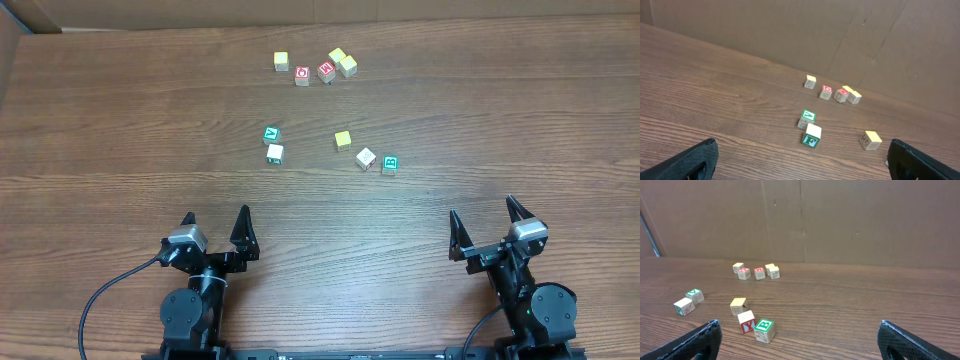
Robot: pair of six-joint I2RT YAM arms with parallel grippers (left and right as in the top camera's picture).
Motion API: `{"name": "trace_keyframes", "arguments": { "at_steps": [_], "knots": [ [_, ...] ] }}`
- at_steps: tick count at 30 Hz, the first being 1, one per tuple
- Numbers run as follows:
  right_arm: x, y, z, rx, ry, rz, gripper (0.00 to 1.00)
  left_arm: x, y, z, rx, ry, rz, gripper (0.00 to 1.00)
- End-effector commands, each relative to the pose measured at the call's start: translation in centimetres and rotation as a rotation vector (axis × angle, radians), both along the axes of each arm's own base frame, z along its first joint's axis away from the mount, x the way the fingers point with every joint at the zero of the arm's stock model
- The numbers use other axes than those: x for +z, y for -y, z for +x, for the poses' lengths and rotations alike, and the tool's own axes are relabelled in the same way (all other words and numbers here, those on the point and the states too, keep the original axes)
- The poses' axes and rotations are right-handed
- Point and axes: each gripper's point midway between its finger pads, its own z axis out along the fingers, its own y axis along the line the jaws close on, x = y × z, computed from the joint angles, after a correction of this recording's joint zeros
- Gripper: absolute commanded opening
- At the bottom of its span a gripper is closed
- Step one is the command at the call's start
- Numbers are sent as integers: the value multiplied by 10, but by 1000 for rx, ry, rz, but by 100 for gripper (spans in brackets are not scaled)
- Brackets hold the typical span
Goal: Flip 5 blocks
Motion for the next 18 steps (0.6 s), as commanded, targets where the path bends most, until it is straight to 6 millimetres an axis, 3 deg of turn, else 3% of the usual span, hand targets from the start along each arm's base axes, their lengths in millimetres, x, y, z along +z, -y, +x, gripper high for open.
{"name": "trace_keyframes", "arguments": {
  "at_steps": [1, 7, 11, 14, 18],
  "knots": [
    [-2, -1, 0, 3, 2, 3, 100, 1, -2, 0, 7, 8, 18, 100],
    [-2, -1, 0, 3, -6, 36, 100, 3, -1, 0, 3, 17, 13, 100],
    [-2, -1, 0, 1, -8, 40, 100, 15, 12, -1, -76, 51, 7, 100],
    [1, -1, -1, 2, -10, 59, 100, 34, 18, -6, -108, 74, 6, 100],
    [21, 0, -5, 3, -8, 117, 100, 66, 16, -20, -104, 62, 10, 100]
  ]
}}
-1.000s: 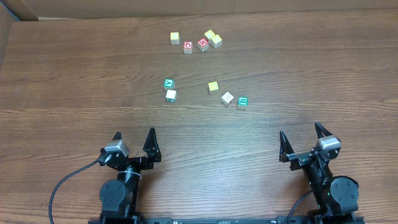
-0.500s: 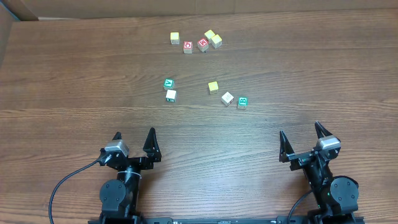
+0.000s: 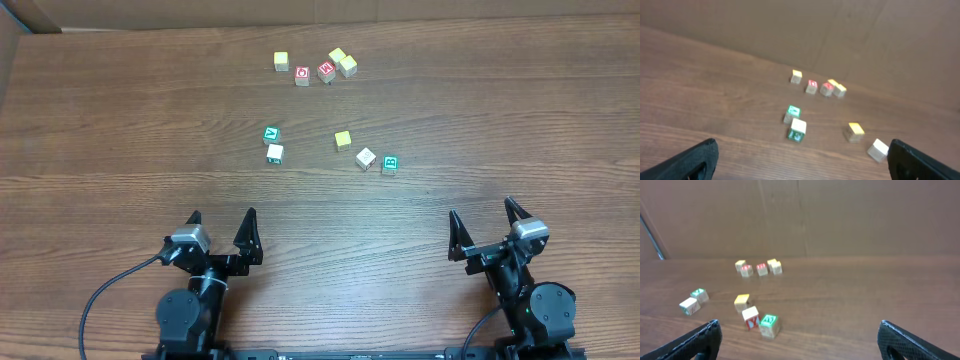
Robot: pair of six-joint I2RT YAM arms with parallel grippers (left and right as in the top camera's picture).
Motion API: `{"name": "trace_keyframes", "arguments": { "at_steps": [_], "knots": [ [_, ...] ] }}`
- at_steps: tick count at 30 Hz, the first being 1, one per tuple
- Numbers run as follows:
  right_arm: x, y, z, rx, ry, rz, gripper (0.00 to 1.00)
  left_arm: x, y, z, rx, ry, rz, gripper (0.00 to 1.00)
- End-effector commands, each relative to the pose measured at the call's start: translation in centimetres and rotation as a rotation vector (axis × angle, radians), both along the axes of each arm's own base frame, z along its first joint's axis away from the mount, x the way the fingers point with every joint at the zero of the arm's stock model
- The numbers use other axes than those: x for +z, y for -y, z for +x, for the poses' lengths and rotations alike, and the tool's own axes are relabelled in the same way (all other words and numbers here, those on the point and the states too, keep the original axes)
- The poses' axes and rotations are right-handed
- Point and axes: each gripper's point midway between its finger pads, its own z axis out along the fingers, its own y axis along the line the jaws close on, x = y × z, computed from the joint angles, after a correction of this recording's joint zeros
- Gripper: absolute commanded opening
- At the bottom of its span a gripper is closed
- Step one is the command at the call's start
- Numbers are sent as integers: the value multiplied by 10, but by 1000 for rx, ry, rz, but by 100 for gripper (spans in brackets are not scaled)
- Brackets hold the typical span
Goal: Flip 5 blocks
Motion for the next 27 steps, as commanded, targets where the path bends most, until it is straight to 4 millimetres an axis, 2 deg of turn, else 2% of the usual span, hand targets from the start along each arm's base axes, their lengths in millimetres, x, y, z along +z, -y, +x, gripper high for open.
{"name": "trace_keyframes", "arguments": {
  "at_steps": [1, 7, 8, 9, 12, 17, 21, 24, 27],
  "knots": [
    [38, 0, -7, 2, 51, 57, 100, 61, 3, -18, -24, 81, 13, 100],
    [89, 4, -24, -3, 58, 58, 100, 114, -1, -42, -15, 34, 35, 100],
    [98, 4, -25, -2, 57, 58, 100, 121, -1, -44, -16, 24, 39, 100],
    [117, 4, -28, 1, 49, 58, 100, 138, -1, -44, -17, -2, 47, 100],
    [145, 2, -27, 9, 14, 51, 100, 159, 0, -39, -26, -70, 73, 100],
    [187, 0, -16, 9, -140, 26, 100, 177, 2, -16, -48, -263, 140, 100],
    [211, -4, 5, 5, -292, 0, 100, 184, 3, 11, -73, -407, 191, 100],
    [217, -8, 28, 5, -416, -19, 100, 183, 6, 34, -92, -526, 189, 100],
    [209, -18, 46, 39, -557, -30, 100, 172, 13, 55, -134, -648, 175, 100]
  ]
}}
